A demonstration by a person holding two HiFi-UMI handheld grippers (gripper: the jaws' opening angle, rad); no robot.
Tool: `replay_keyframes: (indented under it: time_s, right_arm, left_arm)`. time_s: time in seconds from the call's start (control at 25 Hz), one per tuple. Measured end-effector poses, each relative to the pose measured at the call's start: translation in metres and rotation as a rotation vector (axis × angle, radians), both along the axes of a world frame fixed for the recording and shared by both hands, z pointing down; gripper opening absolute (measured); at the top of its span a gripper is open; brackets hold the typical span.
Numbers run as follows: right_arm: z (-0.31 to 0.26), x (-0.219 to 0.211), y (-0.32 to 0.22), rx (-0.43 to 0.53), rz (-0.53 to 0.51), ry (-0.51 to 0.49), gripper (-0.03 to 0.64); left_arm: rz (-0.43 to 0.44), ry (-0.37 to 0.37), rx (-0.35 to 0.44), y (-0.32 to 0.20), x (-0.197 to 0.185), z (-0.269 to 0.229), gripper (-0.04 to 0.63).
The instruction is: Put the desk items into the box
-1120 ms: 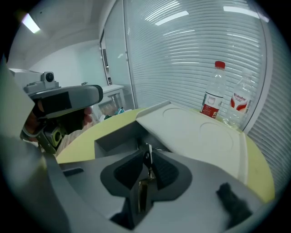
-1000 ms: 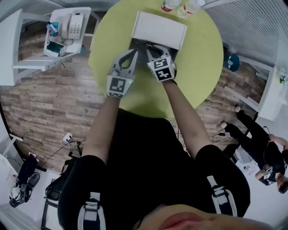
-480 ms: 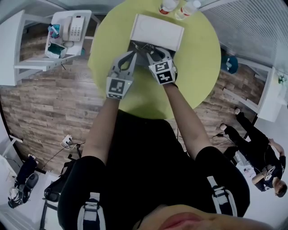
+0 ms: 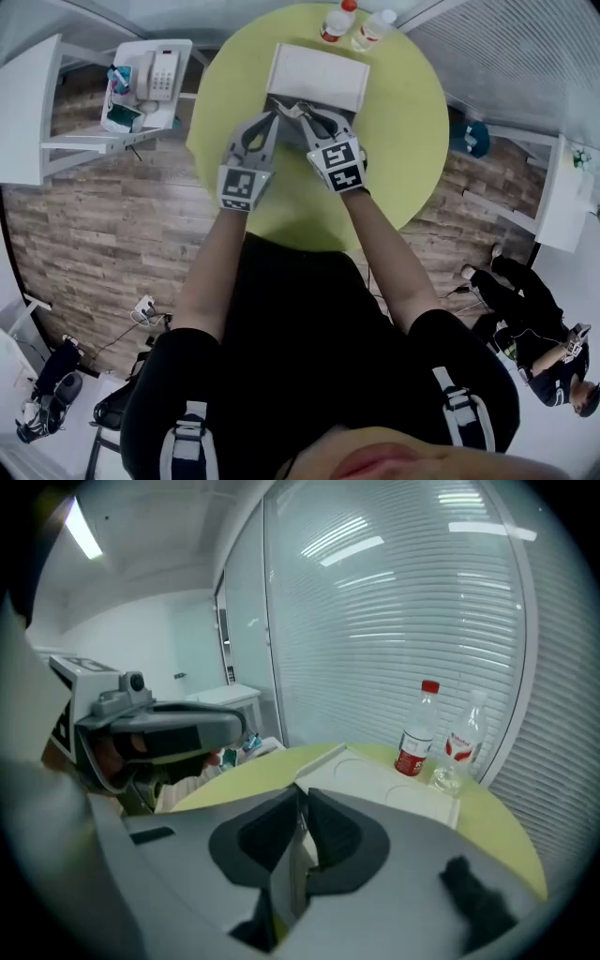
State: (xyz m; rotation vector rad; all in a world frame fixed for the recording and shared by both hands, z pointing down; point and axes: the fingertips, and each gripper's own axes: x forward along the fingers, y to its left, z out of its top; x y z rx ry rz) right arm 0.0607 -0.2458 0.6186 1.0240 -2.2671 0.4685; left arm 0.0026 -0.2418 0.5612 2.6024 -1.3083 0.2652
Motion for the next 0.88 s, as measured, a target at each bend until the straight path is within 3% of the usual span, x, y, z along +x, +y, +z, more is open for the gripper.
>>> replay_keyframes:
  time_s: [0.28,0.88]
  right_arm:
    - [-0.086,-0.015,0.017,0.116,-0.047,-0.183,0.015]
    - [-0.225,-0.005,0.068,0.371,-0.111,-0.339,0.015]
  left_arm:
    - [0.030,0.015,0.012,0.013,0.000,-0.046,0.012]
    - [0.175,0.051,0.100,0.059,0.022,-0.164,0.012]
